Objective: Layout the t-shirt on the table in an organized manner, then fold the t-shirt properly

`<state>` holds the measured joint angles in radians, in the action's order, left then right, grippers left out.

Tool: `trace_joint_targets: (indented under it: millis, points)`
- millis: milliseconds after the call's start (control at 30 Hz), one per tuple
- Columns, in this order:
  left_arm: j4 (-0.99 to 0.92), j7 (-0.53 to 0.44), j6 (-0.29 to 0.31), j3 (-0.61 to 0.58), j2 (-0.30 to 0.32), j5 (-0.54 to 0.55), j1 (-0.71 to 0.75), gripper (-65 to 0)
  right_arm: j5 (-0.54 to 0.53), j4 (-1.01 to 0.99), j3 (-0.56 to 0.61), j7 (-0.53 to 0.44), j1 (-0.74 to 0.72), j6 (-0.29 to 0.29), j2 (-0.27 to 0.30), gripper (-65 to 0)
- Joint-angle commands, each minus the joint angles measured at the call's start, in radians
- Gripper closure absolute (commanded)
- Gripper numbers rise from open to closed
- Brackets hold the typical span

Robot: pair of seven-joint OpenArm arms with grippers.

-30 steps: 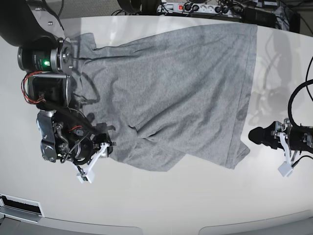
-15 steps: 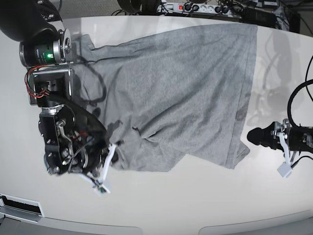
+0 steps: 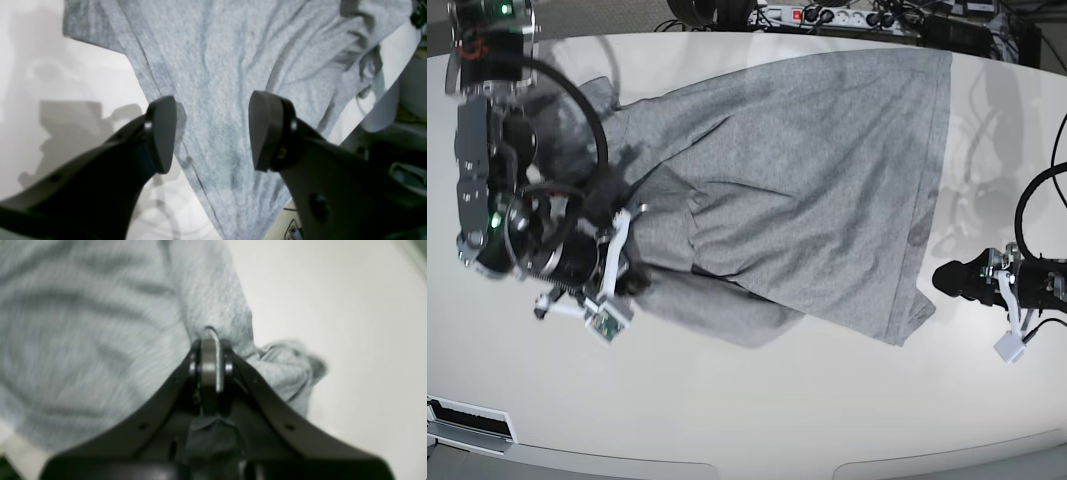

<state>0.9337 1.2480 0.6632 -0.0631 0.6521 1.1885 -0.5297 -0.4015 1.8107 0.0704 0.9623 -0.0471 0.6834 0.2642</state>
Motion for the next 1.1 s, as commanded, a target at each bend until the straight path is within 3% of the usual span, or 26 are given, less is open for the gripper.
trace_joint_targets:
  millis: [0,367,400,533,600,700,800,967,1067]
  points:
    - [0.013,-0.018,0.003,0.011,0.018,0.024,-0.031,-35.6,-0.010,0.047,-0.005,-0.025,0.010,0.015,0.011,0.0]
    - [0.013,-0.018,0.002,0.011,0.018,0.013,-0.031,-35.6,0.069,0.151,-0.005,-0.023,0.267,0.015,0.022,0.0]
    - [0.013,-0.018,0.002,0.011,0.018,0.013,-0.032,-35.6,0.069,0.151,-0.005,-0.023,0.284,0.015,0.022,-5.0]
    - [0.013,-0.018,0.002,0.011,0.018,0.013,-0.033,-35.6,0.069,0.151,-0.005,-0.026,0.325,-0.011,0.037,-40.9]
    - [0.013,-0.017,0.002,0.011,0.018,0.012,-0.033,-35.6,0.069,0.152,-0.005,-0.022,0.325,-0.012,0.052,-46.4]
    - [0.013,-0.017,0.002,0.011,0.019,0.012,-0.033,-35.6,0.066,0.195,-0.005,0.039,0.305,-0.021,0.071,-46.3]
    - [0.013,-0.017,0.002,0.011,0.018,0.013,-0.033,-35.6,0.061,0.308,-0.006,0.065,0.278,-0.081,0.080,-46.3]
    - [0.013,-0.017,0.002,0.011,0.018,0.012,-0.033,-35.6,0.058,0.348,-0.006,-0.130,0.231,-0.127,0.082,-44.8]
    - [0.013,-0.017,0.002,0.011,0.019,0.012,-0.033,-35.6,0.028,0.209,-0.005,-0.183,0.157,-0.154,0.070,-33.9]
